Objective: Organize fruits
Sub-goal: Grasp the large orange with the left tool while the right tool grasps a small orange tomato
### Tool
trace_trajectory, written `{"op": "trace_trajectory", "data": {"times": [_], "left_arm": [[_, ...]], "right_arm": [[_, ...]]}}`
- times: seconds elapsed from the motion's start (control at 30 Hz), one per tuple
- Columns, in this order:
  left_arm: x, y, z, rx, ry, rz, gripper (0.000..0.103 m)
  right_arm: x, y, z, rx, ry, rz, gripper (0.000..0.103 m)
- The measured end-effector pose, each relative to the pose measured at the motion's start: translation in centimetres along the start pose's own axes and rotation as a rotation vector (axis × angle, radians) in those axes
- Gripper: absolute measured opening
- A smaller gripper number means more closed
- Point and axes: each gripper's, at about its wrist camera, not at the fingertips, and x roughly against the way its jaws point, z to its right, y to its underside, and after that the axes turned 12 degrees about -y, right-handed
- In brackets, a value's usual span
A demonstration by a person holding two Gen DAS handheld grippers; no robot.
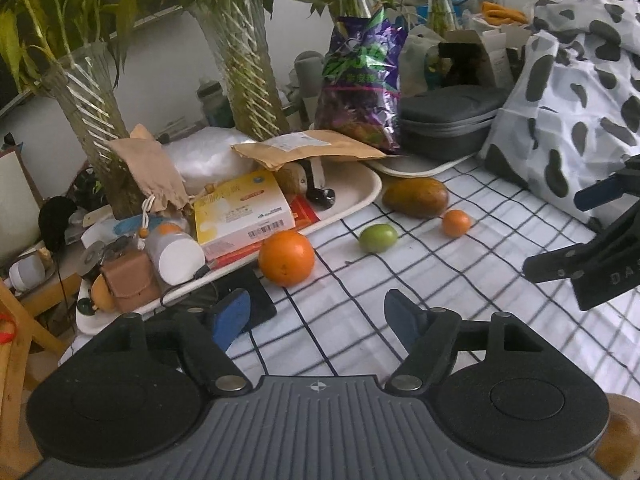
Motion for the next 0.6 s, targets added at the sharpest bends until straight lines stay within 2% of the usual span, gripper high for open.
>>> {"op": "trace_trajectory", "data": {"times": [0.23, 0.6], "left_arm": [[-3.1, 0.1, 0.0, 0.0, -0.022, 0.011, 0.073], [-6.8, -0.1, 0.0, 0.023, -0.012, 0.034, 0.072]], "right_arm": [[-1.9, -1.2, 0.8, 0.008, -0.019, -0.012, 0.101], [-5.2, -2.1, 2.4, 0.002, -0.048, -0.043, 0.097]]}}
